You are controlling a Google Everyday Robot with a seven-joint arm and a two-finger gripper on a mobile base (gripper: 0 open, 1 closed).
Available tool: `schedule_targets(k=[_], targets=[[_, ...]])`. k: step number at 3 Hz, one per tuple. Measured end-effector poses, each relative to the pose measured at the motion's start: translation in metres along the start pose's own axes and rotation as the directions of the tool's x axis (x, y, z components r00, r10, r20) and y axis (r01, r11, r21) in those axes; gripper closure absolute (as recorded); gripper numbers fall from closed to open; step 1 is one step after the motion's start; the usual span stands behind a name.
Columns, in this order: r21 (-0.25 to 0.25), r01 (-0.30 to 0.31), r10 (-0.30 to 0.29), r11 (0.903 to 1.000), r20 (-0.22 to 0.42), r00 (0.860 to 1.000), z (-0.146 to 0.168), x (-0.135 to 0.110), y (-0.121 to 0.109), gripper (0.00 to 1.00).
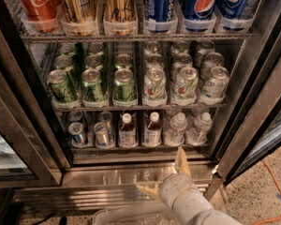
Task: Pick blue plastic bottle from bottom shelf of fridge
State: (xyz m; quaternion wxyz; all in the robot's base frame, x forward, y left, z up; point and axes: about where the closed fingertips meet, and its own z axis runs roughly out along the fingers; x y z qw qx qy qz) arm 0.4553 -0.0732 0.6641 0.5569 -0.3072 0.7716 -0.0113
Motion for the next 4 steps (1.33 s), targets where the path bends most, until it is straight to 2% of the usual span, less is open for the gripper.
schedule_targets(k=[1,4], targets=[[0.001,-0.002,0.002,1.0,0.001,1.0,0.0,0.0,0.0,0.0],[0.044,-0.065,0.06,0.9969,0.099,0.993,0.031,-0.008,0.0,0.0]])
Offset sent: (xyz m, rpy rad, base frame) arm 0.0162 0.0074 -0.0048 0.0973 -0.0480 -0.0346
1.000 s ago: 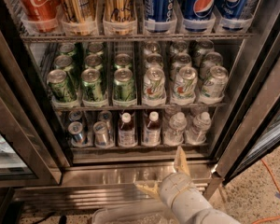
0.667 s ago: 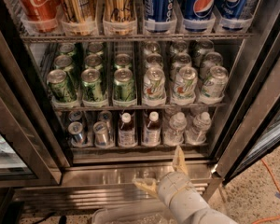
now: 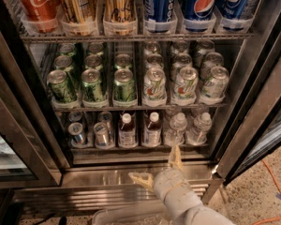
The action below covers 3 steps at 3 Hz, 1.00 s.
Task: Pick blue plastic bottle from bottom shelf of fridge
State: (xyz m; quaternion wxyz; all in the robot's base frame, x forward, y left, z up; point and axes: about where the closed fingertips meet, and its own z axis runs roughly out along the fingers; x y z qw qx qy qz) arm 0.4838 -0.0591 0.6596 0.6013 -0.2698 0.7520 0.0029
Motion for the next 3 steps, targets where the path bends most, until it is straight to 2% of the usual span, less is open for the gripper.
schedule_targets(k=[1,2,3], targets=[[0.011,-0.004,0.003,0.9999,0.035,0.999,0.012,-0.004,0.0,0.0],[0.05,0.006,-0.008,0.9987,0.054,0.998,0.023,-0.003,-0.007,0.0],[0.105,0.021,-0.028,0.9943,0.066,0.997,0.034,-0.001,-0.022,0.05]])
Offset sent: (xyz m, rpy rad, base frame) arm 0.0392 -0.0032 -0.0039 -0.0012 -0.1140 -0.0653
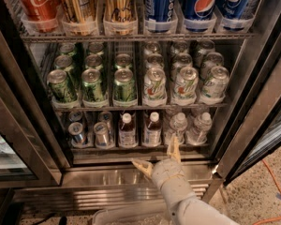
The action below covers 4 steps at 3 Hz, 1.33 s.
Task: Pick blue plastic bottle from bottom shelf of fridge
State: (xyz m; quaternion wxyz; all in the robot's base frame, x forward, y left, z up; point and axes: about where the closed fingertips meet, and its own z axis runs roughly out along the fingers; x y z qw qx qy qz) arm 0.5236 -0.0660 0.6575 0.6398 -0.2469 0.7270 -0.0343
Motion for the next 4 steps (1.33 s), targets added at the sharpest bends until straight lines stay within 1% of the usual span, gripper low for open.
schedule_targets(k=[1,2,3,4], targets=[[0.037,0.012,-0.013,0.9992,0.019,1.0,0.011,0.0,-0.012,0.17],[0.054,0.013,-0.015,0.9985,0.023,1.0,0.018,0.004,-0.018,0.17],[0.061,0.001,-0.003,0.9981,0.023,1.0,0.023,0.009,-0.021,0.17],[0.061,-0.031,0.029,0.9977,0.033,0.999,0.029,0.014,-0.022,0.19]])
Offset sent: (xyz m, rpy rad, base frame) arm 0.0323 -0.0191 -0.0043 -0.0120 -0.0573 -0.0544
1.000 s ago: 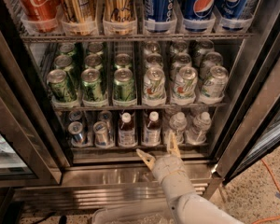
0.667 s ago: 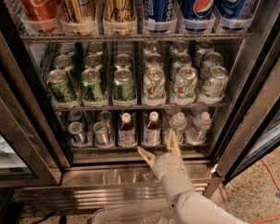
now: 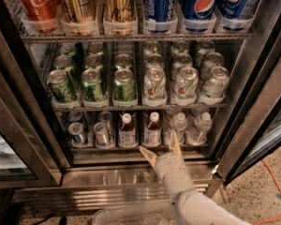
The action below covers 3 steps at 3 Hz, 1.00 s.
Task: Pick blue plastic bottle from bottom shelf of fridge
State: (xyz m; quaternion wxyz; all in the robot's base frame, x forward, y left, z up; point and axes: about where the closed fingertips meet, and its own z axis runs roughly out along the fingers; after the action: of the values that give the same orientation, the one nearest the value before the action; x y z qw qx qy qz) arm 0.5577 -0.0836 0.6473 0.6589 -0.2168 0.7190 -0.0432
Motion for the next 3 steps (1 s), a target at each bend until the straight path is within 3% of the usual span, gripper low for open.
schedule_targets(k=[3], targets=[[-0.026,-0.056,0.057,0.9981,0.034,0.998,0.02,0.01,0.014,0.28]])
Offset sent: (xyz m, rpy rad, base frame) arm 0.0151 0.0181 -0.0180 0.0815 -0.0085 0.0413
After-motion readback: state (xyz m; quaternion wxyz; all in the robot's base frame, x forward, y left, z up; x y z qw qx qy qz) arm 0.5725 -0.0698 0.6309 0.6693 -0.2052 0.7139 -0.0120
